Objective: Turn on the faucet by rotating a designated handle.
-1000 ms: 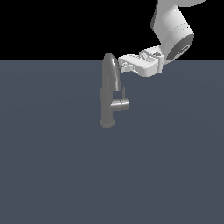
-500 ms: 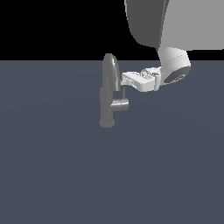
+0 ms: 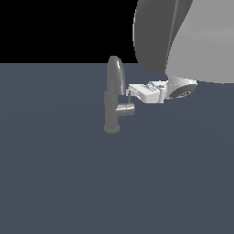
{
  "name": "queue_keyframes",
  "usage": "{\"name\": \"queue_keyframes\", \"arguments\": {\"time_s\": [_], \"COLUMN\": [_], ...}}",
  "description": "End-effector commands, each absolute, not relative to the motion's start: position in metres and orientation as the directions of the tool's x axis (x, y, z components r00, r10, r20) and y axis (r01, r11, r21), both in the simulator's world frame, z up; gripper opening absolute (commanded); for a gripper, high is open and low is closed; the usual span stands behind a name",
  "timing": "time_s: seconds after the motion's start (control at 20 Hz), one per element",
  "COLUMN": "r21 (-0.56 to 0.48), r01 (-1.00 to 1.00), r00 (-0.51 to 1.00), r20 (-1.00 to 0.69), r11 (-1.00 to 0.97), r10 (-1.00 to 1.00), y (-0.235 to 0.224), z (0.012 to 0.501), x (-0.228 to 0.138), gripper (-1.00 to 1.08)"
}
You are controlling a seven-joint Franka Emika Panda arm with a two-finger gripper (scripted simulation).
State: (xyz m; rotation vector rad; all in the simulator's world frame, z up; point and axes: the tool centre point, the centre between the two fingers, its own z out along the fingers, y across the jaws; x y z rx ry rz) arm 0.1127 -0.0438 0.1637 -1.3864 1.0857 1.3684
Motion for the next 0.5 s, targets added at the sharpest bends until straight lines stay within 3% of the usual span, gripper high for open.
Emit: {"name": "queue_keyframes", "arguments": {"time_s": [0.0, 0.45], "r21": [-0.005, -0.005], "r01": [-0.974, -0.974], "r00": [0.005, 0.005], "r20": [-1.0, -1.0], "r11": [-0.225, -0.225], "r10": [0.001, 0.001], "y": [-0.0433, -0.0441], "z": [0.1615, 0.1618], "x": [0.1136, 0.1098], "gripper": [-1.0, -1.0]}}
